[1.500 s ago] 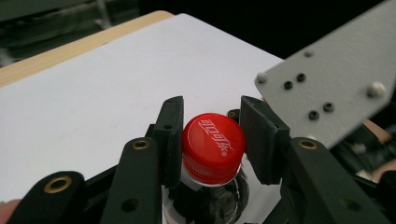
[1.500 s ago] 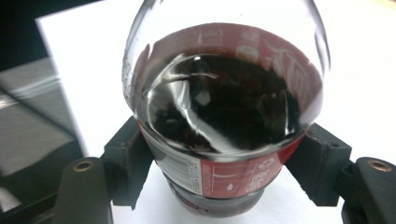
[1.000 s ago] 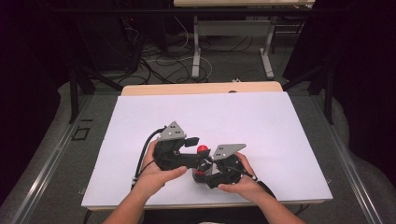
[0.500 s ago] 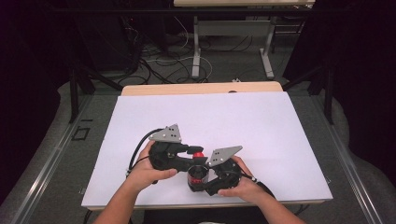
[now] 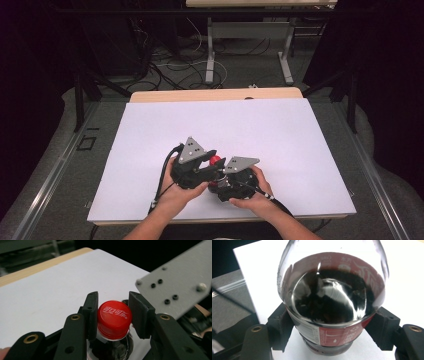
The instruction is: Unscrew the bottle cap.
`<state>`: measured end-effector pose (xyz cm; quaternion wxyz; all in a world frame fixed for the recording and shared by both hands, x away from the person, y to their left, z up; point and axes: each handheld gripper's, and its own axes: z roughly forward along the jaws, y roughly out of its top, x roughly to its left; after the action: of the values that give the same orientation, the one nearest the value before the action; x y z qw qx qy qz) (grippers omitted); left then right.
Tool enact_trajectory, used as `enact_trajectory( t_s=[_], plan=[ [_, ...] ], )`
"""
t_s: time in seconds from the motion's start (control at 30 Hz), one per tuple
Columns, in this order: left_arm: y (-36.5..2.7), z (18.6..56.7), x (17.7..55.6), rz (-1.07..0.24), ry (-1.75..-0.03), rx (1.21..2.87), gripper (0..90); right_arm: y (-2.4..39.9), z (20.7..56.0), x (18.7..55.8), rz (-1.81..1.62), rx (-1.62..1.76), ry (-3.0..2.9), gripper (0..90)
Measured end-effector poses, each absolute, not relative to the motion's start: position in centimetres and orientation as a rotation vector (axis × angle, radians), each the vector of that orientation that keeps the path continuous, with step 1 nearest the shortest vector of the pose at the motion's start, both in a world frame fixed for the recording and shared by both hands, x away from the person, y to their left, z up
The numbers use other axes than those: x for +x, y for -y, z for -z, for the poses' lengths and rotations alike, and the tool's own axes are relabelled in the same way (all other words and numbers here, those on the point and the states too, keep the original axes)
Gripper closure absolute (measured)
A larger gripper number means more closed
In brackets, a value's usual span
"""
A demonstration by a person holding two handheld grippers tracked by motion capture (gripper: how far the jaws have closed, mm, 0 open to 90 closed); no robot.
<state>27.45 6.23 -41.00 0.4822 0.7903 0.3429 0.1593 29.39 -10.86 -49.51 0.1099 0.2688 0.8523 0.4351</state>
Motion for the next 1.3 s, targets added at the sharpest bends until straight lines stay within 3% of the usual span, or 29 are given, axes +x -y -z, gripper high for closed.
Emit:
enact_trajectory(
  t_s=[0.23,0.27,0.3,0.47,0.53,0.83,1.1,1.3],
  plan=[
    [-6.1,40.9,27.8,-0.374,-0.884,1.916,60.8,11.1,49.7,29.7,-1.288,0.815,-2.52,29.1],
    [-6.4,40.7,27.9,-0.372,-0.871,1.933,54.0,11.2,49.7,29.9,-1.317,0.799,-2.521,29.1],
    [-6.7,40.5,28.1,-0.357,-0.859,1.93,54.0,11.2,49.7,29.9,-1.317,0.799,-2.521,29.1],
    [-9.0,39.7,29.1,-0.2,-0.713,1.949,43.7,11.5,49.4,30.0,-1.379,0.74,-2.592,29.1],
    [-10.0,39.6,29.7,-0.042,-0.565,1.998,43.3,11.5,49.3,30.0,-1.386,0.699,-2.62,29.1],
    [-10.8,40.5,30.8,0.017,-0.358,2.057,51.6,10.8,49.3,29.3,-1.413,0.571,-2.683,29.1],
    [-10.6,41.0,30.9,0.043,-0.345,2.02,60.6,10.7,49.4,29.2,-1.411,0.57,-2.69,29.1],
    [-9.9,41.0,30.2,-0.052,-0.449,2.009,61.5,10.8,49.5,29.3,-1.402,0.63,-2.65,29.2]
  ],
)
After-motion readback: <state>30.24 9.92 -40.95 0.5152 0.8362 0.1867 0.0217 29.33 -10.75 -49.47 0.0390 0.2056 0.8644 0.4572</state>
